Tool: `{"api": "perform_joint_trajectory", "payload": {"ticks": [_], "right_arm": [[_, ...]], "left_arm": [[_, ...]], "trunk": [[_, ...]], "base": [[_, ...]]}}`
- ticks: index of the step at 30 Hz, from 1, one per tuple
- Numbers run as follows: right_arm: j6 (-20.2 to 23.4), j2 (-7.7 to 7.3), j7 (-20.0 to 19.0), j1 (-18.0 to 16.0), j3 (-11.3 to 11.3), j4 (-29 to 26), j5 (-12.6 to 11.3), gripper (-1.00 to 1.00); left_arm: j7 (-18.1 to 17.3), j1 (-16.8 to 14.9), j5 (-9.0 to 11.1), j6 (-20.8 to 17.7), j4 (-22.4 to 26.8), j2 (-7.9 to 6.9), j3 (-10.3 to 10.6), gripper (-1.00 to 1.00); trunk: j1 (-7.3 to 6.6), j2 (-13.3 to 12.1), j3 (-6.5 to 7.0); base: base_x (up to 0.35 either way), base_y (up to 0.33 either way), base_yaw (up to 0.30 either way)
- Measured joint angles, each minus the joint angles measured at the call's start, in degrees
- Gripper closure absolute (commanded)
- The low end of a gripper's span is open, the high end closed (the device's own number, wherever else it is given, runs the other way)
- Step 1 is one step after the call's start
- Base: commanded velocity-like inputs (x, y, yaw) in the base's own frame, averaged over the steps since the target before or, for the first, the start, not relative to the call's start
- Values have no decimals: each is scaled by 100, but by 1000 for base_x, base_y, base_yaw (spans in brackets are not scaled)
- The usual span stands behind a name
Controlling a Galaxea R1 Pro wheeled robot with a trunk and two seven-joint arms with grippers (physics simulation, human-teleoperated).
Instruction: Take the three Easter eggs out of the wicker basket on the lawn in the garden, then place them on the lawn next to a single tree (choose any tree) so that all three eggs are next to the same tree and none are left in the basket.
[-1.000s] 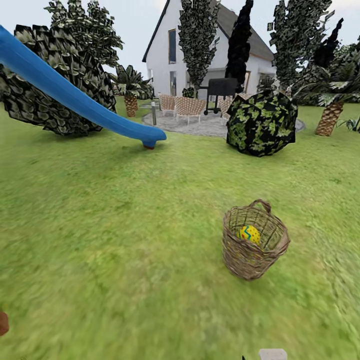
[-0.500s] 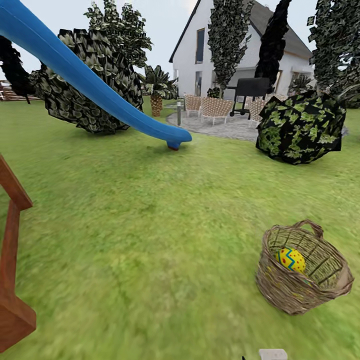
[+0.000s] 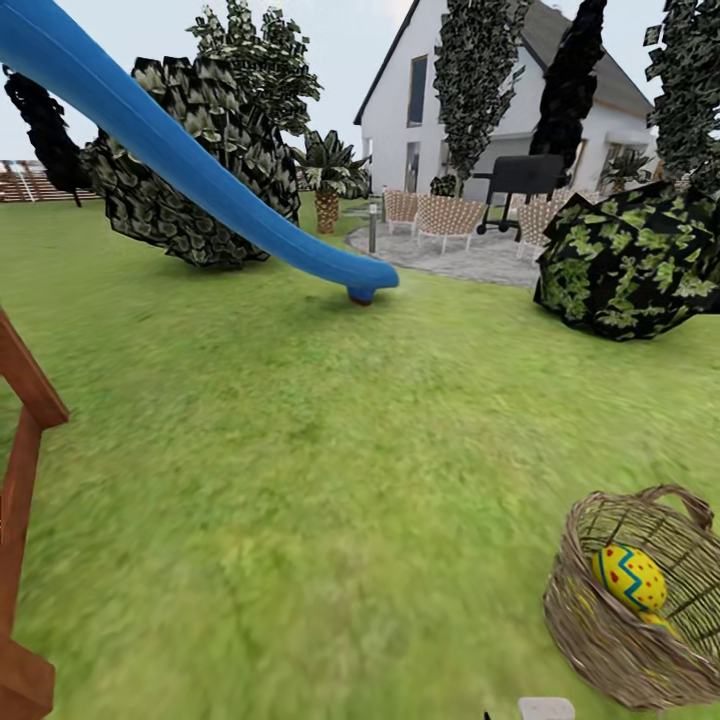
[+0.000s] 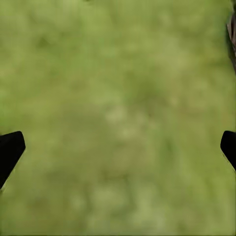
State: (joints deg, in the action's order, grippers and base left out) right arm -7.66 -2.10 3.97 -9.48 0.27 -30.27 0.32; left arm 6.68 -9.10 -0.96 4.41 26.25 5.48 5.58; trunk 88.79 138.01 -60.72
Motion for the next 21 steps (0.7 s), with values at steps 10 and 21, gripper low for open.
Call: {"api": "perform_joint_trajectory", "payload": {"ticks": [10, 21], "right_arm": [[0, 0, 0, 1, 1, -2, 0, -100], [0, 0, 1, 1, -1, 0, 0, -100]], "left_arm": [[0, -1, 0, 0, -1, -7, 1, -100], [0, -1, 0, 2, -1, -8, 1, -100]], "trunk": [[0, 0, 0], [0, 0, 0]], "base": [[336, 0, 121], [336, 0, 81]]}}
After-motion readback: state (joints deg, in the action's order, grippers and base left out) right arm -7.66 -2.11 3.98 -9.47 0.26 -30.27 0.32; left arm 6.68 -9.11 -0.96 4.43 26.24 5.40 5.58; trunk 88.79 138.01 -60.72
